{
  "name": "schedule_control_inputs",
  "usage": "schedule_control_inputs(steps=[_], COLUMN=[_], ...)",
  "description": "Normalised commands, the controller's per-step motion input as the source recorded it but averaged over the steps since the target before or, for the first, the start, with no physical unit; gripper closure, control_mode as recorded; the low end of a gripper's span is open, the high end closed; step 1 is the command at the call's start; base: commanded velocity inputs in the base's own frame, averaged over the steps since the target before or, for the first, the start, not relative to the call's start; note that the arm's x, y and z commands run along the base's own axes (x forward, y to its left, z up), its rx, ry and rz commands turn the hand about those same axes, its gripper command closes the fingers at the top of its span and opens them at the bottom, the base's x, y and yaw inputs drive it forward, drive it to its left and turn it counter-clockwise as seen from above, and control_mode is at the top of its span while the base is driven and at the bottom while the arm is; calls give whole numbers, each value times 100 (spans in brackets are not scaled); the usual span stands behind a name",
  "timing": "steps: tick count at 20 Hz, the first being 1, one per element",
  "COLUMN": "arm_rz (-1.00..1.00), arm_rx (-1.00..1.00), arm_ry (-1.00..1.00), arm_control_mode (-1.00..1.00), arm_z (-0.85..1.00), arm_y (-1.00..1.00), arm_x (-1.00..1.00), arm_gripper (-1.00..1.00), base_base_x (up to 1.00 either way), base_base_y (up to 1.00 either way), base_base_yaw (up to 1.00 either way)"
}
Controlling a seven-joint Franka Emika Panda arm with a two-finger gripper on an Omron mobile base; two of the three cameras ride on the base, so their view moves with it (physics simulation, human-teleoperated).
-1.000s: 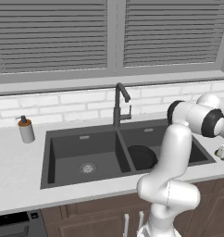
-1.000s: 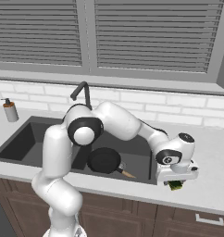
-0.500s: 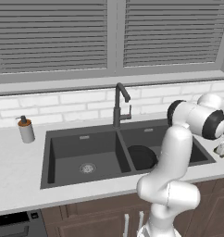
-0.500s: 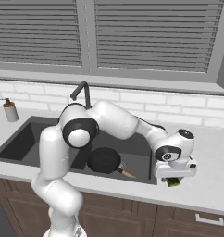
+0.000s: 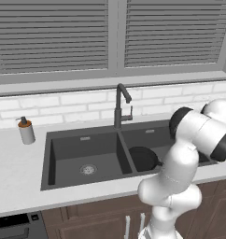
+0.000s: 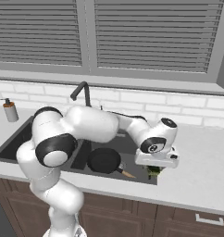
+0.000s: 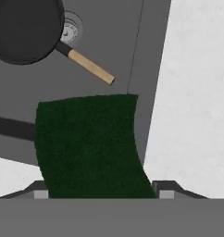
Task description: Pick the pan and sponge and place them into the sink. Then turn on the water.
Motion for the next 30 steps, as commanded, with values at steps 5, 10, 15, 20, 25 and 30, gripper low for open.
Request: schedule_control_inputs(steps=[5, 10, 15, 20, 25, 30], arm_rz=[-9, -7, -2, 0, 0, 0], arm_rx=[-1, -1, 0, 1, 0, 0], arm_ry=[0, 0, 0, 0, 6, 9], arm_control_mode=[-100, -100, -100, -100, -100, -100], arm_z=[34, 8, 0, 0, 1, -1], arm_y=[100, 100, 96, 60, 65, 59], arm_x=[0, 11, 28, 30, 26, 26], arm_gripper=[100, 100, 100, 100, 100, 100], base_base_x=[0, 0, 0, 0, 0, 0], base_base_y=[0, 0, 0, 0, 0, 0], base_base_yaw=[0, 0, 0, 0, 0, 0])
